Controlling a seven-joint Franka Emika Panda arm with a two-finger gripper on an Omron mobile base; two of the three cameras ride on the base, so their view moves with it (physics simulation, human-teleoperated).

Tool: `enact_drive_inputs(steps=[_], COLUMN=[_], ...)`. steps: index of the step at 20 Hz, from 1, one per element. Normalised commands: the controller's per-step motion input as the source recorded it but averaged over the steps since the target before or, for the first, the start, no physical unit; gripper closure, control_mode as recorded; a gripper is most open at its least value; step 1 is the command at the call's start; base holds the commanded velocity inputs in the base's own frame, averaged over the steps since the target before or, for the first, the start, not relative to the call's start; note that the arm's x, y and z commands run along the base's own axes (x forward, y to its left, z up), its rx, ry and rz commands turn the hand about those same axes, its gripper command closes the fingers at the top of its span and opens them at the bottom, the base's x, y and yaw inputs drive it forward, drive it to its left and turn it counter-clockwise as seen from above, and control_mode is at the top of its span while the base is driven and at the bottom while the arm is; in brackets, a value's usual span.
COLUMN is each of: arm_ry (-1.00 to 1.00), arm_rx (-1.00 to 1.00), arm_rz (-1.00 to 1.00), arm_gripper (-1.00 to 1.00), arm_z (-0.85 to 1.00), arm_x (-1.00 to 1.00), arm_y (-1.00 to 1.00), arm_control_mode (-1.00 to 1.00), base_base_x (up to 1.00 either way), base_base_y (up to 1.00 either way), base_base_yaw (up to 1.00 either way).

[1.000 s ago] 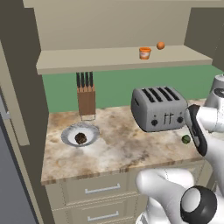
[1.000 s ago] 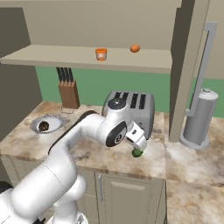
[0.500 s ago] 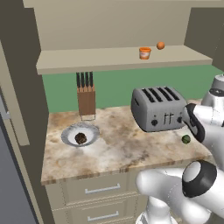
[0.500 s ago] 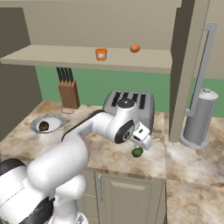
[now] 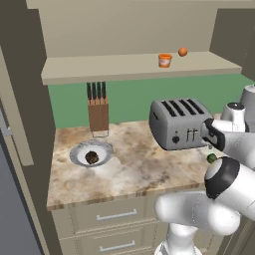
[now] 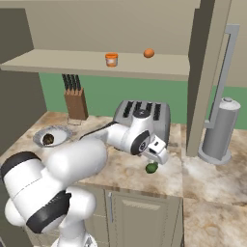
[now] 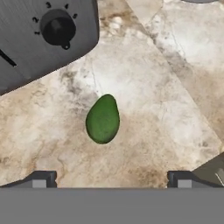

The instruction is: Pick the avocado and bread from the counter and place them on the plate. Then pick the jam from the cabinet and place it next to the plate. Lastly close the cabinet door.

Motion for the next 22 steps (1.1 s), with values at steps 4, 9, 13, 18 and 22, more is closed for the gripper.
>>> enact_drive_inputs(steps=[4, 9, 13, 18, 22], arm_ry=[0.10, 0.07, 0.01, 0.00, 0.00], arm_rx=[0.00, 0.00, 0.00, 0.00, 0.00], arm_rz=[0.00, 0.00, 0.01, 0.03, 0.01], arm_gripper=[-1.00, -1.00, -1.00, -1.00, -1.00], arm_z=[-0.30, -0.23, -0.18, -0.18, -0.17], arm_x=[0.19, 0.21, 0.12, 0.02, 0.00], arm_y=[-0.04, -0.03, -0.08, -0.09, -0.05], arm_control_mode=[-1.00, -1.00, -1.00, -1.00, -1.00], base_base_x=[0.00, 0.00, 0.00, 0.00, 0.00], base_base_y=[0.00, 0.00, 0.00, 0.00, 0.00], base_base_yaw=[0.00, 0.00, 0.00, 0.00, 0.00])
